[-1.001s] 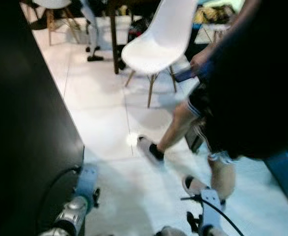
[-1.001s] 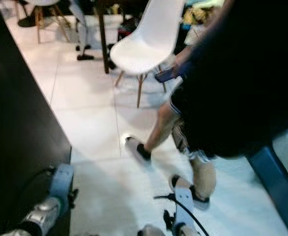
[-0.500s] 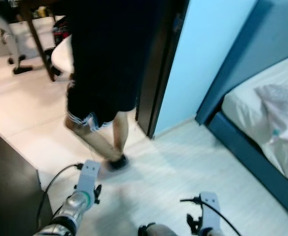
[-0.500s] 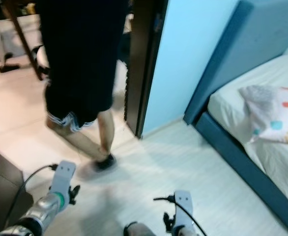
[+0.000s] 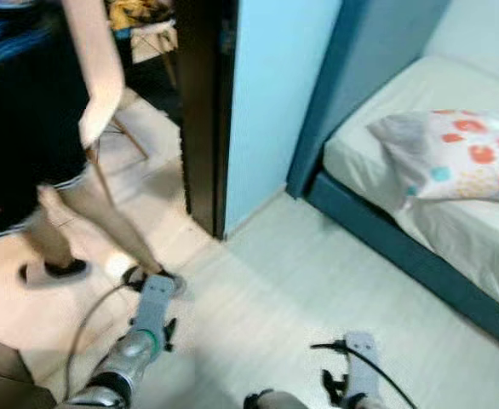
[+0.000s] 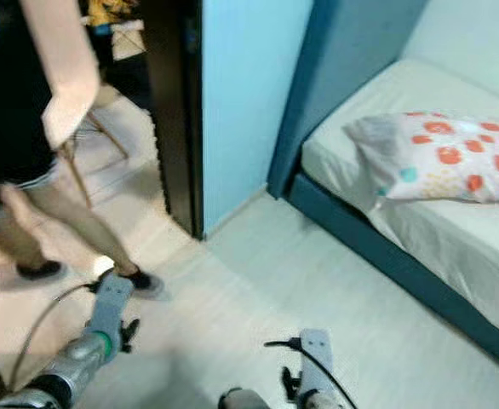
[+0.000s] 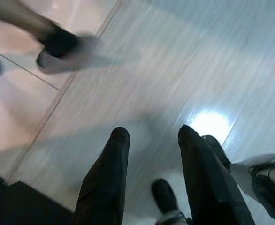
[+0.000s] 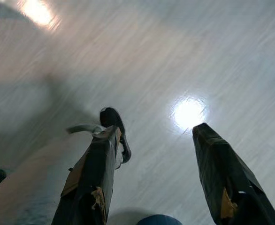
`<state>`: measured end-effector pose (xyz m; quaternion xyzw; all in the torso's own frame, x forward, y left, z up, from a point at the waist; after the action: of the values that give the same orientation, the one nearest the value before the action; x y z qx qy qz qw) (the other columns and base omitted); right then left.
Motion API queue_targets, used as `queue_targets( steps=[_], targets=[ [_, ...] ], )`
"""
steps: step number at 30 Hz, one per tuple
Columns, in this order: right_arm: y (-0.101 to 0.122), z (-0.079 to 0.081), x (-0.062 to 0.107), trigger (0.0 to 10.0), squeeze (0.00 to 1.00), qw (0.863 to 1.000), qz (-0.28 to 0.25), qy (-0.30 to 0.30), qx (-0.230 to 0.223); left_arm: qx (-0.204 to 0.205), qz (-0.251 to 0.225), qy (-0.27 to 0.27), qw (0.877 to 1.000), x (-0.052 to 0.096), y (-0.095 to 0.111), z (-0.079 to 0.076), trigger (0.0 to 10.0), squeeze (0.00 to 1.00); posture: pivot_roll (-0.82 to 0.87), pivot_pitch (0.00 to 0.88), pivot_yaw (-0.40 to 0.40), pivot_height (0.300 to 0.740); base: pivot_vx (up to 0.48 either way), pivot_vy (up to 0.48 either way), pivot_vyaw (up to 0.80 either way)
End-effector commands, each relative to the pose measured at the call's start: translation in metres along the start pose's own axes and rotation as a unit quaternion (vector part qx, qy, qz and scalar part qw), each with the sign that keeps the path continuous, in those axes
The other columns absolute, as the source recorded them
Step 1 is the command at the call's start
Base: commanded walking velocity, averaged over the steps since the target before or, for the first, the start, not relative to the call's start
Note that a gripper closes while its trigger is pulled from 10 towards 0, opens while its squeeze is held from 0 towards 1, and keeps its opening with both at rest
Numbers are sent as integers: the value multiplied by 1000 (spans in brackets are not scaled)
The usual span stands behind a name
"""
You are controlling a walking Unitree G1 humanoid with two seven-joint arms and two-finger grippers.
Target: Clean up the room
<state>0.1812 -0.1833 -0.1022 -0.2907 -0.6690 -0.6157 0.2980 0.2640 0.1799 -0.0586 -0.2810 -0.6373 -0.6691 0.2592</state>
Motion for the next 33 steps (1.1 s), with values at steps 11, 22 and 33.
queue_targets(
  steps=[11, 22, 33],
  targets=[
    [-7, 2, 2, 10000, 0, 1000, 11, 0, -6, 1, 17, 1, 1000, 1, -10, 3, 10000, 0, 9, 0, 26, 740, 0, 0, -778],
    [71, -7, -5, 10000, 0, 987, -158, -15, -12, -11, -139, -97, 986, 3, 61, -22, 10000, 0, -3, 0, 32, 740, 0, 0, -777],
    [209, -30, 44, 10000, 0, 894, -447, -38, 1, -80, -360, -113, 923, 46, 179, -34, 10000, 0, -5, 0, 39, 740, 0, 0, -782]
  ],
)
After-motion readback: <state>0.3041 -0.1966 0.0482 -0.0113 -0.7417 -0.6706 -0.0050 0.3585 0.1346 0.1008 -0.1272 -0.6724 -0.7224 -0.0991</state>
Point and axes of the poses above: a point about 5 cm out from each wrist's last joint towards the gripper, its own x axis pointing back from the gripper into the wrist, its own y axis along the axis of the wrist's last joint, z = x × y, the point moved 2 cm from there along -x, pointing out of the wrist towards the gripper, and after that the axes turned 9 degrees about x, right-handed, at the moved point
